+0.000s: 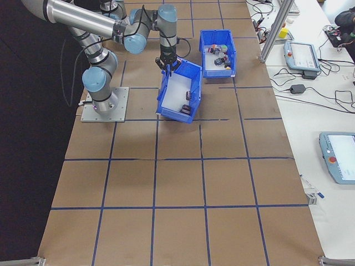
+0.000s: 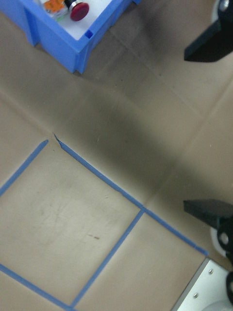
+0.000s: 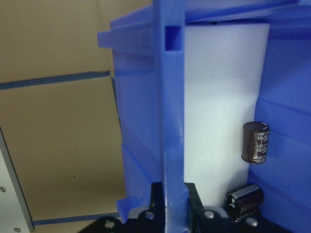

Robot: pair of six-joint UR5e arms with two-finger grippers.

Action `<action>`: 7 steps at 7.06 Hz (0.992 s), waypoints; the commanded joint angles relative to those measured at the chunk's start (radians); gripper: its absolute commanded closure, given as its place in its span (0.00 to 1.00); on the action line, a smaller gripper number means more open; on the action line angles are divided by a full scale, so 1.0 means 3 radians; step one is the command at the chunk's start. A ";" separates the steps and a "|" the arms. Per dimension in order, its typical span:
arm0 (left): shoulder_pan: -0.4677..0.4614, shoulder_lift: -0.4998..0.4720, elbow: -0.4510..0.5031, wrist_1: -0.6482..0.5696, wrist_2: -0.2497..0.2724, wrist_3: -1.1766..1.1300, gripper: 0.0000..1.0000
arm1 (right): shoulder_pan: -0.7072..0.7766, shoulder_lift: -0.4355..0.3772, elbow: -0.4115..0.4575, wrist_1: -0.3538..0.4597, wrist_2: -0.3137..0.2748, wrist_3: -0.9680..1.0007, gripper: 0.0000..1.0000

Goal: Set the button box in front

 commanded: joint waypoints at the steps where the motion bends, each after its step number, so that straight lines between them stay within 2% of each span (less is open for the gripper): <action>1: 0.0045 0.0095 0.0022 -0.0035 0.0007 0.1169 0.01 | 0.0620 -0.0016 0.0067 -0.0030 -0.0030 0.0718 0.97; 4: 0.0050 0.0126 -0.0095 0.0041 0.0103 0.1218 0.01 | 0.1234 0.0030 0.0027 -0.0117 -0.0030 0.1383 0.97; 5: 0.0055 0.0111 -0.0096 0.0098 0.0109 0.1344 0.01 | 0.1413 0.0131 -0.0004 -0.0132 -0.0035 0.1583 0.97; 6: 0.0075 0.0101 -0.0101 0.0128 0.0114 0.1862 0.01 | 0.1628 0.0284 -0.0136 -0.0163 -0.0040 0.1782 0.97; 7: 0.0065 0.0096 -0.0111 0.0114 0.0124 0.2034 0.01 | 0.1838 0.0488 -0.0284 -0.0117 -0.0182 0.2012 0.97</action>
